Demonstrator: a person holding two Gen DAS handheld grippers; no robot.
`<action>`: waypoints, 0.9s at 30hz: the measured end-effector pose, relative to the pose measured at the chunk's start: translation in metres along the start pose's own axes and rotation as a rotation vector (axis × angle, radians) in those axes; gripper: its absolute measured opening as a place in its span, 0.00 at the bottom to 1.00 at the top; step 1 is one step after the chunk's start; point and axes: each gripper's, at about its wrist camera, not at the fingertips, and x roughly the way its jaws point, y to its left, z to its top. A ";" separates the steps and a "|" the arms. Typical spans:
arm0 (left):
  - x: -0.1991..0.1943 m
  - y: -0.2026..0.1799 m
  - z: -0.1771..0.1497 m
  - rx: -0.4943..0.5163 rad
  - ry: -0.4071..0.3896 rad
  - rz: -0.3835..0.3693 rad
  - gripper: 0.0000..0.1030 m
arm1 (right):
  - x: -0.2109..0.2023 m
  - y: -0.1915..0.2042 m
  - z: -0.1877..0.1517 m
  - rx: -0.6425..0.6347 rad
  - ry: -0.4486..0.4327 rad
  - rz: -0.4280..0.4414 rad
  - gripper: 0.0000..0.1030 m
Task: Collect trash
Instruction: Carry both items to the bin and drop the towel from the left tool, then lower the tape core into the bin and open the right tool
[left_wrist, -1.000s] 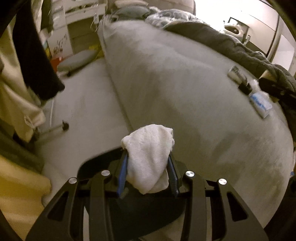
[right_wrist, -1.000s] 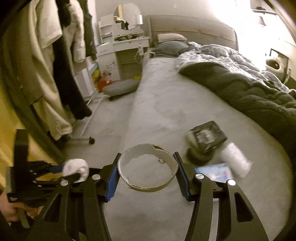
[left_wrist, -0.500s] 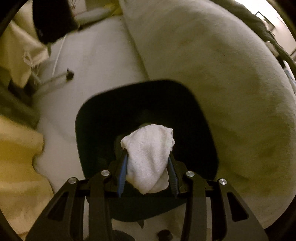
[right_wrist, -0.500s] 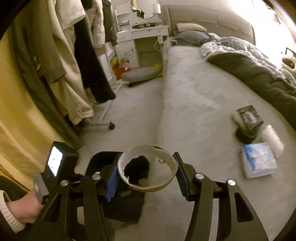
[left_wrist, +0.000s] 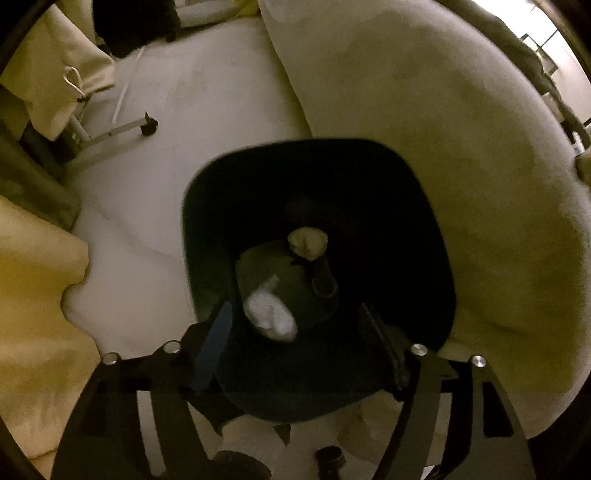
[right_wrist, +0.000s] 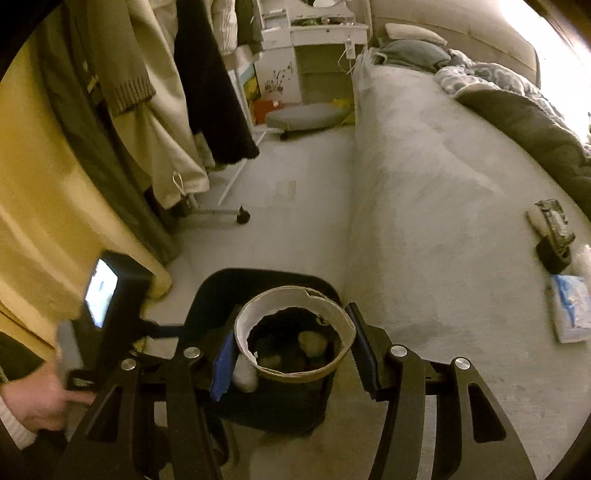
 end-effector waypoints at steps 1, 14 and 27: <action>-0.007 0.003 -0.001 0.004 -0.023 -0.002 0.75 | 0.004 0.002 -0.001 -0.007 0.012 -0.005 0.54; -0.088 0.036 -0.005 -0.004 -0.268 -0.001 0.74 | 0.056 0.032 -0.009 -0.066 0.119 0.007 0.54; -0.170 0.051 0.003 -0.020 -0.532 -0.021 0.59 | 0.104 0.048 -0.016 -0.091 0.192 0.008 0.54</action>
